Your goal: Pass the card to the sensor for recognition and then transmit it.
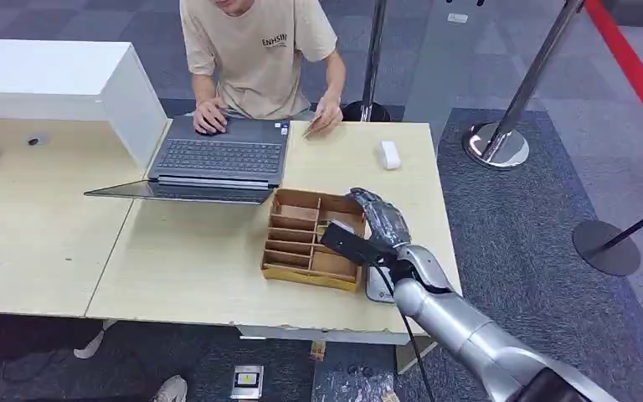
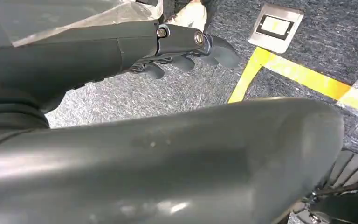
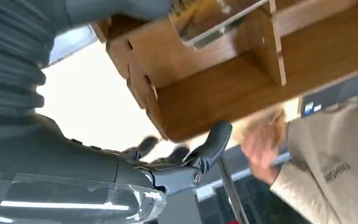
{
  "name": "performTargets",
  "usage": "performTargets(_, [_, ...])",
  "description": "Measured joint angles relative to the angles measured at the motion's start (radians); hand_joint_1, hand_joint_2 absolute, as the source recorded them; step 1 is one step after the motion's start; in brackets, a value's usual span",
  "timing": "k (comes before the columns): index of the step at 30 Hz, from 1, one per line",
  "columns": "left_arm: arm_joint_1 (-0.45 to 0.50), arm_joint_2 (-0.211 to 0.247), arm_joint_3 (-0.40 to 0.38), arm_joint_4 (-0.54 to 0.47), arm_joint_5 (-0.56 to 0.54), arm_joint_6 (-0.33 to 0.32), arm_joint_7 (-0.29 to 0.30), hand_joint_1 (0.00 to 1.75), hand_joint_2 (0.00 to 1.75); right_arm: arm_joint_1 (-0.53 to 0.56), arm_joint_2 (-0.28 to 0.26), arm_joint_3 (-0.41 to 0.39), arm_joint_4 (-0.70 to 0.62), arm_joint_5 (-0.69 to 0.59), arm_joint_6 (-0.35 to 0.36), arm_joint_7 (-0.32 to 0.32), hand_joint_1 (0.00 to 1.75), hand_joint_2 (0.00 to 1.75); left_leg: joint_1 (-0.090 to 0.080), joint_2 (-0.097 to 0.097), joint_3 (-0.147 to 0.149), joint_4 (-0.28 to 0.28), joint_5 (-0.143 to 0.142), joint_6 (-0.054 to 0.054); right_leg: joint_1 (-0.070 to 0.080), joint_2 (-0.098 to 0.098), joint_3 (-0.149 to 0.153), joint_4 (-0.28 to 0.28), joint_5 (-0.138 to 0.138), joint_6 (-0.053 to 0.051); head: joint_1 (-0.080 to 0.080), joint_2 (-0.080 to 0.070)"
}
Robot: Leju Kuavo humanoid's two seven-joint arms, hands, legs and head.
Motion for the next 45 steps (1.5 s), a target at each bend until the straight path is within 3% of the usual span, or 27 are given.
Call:
performTargets(5, [0.001,0.0,0.0,0.0,-0.004,0.0,0.0,0.0,0.0,0.0,0.002,-0.001,-0.002,0.0,-0.048,-0.003,0.0,1.75,0.0,0.0,0.0,0.0,0.0,0.0,0.0,0.0,0.0,0.0,0.0,0.0,0.0,0.0])
performTargets(16, [0.005,0.0,0.01,0.0,-0.014,0.004,0.0,0.0,0.0,0.001,0.002,-0.005,-0.061,-0.018,-0.07,0.011,0.0,1.75,0.0,0.0,0.0,0.0,0.0,0.0,0.0,0.0,0.0,0.0,0.0,0.0,0.0,0.0])
performTargets(24, [0.01,0.0,0.025,0.0,-0.014,0.01,0.002,0.0,0.0,0.004,-0.003,-0.025,-0.177,-0.091,0.015,0.029,0.0,1.75,0.0,0.0,0.0,0.0,0.0,0.0,0.0,0.0,0.0,0.0,0.0,0.0,0.0,0.0])
performTargets(33, [0.011,0.0,0.037,0.0,-0.019,0.014,0.003,0.0,0.0,0.039,-0.015,-0.027,-0.305,-0.07,0.034,0.058,0.3,1.75,0.0,0.0,0.0,0.0,0.0,0.0,0.0,0.0,0.0,0.0,0.0,0.0,0.0,0.0])
performTargets(35, [0.011,0.0,0.042,0.0,-0.02,0.015,0.003,0.0,0.0,0.045,-0.017,-0.027,-0.321,-0.07,0.036,0.06,0.19,1.75,0.0,0.0,0.0,0.0,0.0,0.0,0.0,0.0,0.0,0.0,0.0,0.0,0.0,0.0])
performTargets(39, [0.011,0.0,0.045,0.0,-0.023,0.015,0.003,0.0,0.0,0.051,-0.02,-0.027,-0.337,-0.076,0.041,0.06,0.23,1.75,0.0,0.0,0.0,0.0,0.0,0.0,0.0,0.0,0.0,0.0,0.0,0.0,0.0,0.0])
performTargets(41, [0.011,0.0,0.047,0.0,-0.023,0.015,0.003,0.0,0.0,0.055,-0.021,-0.027,-0.343,-0.086,0.043,0.056,0.52,1.75,0.0,0.0,0.0,0.0,0.0,0.0,0.0,0.0,0.0,0.0,0.0,0.0,0.0,0.0])
performTargets(43, [0.011,0.0,0.048,0.0,-0.023,0.015,0.003,0.0,0.0,0.056,-0.021,-0.027,-0.344,-0.087,0.045,0.056,0.56,1.75,0.0,0.0,0.0,0.0,0.0,0.0,0.0,0.0,0.0,0.0,0.0,0.0,0.0,0.0])
performTargets(45, [0.011,0.0,0.048,0.0,-0.024,0.015,0.003,0.0,0.0,0.058,-0.021,-0.027,-0.346,-0.087,0.047,0.056,0.42,1.75,0.0,0.0,0.0,0.0,0.0,0.0,0.0,0.0,0.0,0.0,0.0,0.0,0.0,0.0])
